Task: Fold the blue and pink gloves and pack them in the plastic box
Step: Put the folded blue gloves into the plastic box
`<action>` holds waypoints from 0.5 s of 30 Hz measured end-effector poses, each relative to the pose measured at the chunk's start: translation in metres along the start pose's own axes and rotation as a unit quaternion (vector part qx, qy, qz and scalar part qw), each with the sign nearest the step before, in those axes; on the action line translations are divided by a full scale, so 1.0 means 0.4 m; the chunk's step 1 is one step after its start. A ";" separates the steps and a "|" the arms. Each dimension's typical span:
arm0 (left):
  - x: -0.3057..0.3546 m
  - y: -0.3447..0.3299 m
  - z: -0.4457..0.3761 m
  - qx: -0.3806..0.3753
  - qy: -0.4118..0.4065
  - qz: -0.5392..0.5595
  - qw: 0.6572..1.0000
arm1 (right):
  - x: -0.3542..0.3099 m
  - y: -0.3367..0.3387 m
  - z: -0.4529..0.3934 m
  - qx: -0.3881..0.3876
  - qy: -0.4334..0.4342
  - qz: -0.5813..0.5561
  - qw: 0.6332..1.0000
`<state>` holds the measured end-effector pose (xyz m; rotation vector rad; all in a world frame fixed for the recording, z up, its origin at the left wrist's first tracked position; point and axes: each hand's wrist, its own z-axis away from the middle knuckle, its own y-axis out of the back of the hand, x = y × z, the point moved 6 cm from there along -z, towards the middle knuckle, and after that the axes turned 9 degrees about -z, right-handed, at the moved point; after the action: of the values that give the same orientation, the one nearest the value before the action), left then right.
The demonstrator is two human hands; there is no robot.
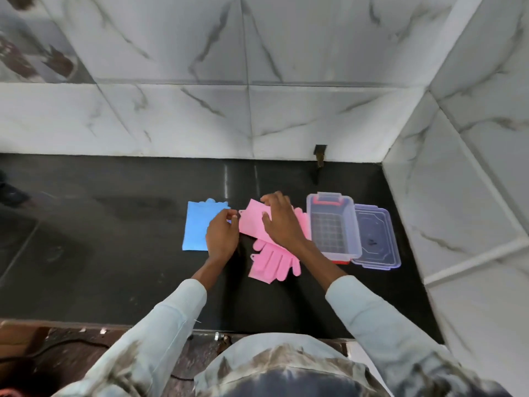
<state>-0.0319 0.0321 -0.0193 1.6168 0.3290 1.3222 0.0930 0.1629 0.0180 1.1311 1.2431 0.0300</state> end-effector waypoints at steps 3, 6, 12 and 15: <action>-0.068 0.056 -0.036 0.025 0.020 -0.016 0.999 | -0.031 -0.107 -0.021 -0.097 -0.046 -0.011 0.994; -0.134 0.089 -0.074 0.008 0.067 -0.061 0.996 | -0.049 -0.193 -0.029 -0.160 -0.093 -0.005 0.983; -0.206 0.098 -0.125 -0.045 0.138 -0.058 0.988 | -0.038 -0.288 -0.034 -0.205 -0.214 -0.057 0.953; -0.222 0.098 -0.141 -0.049 0.144 -0.016 0.988 | -0.045 -0.304 -0.046 -0.162 -0.225 -0.060 0.959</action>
<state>-0.1272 -0.0217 -0.0449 1.3339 0.4536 1.5258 0.0072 0.1042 -0.0502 0.7225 0.8574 -0.1066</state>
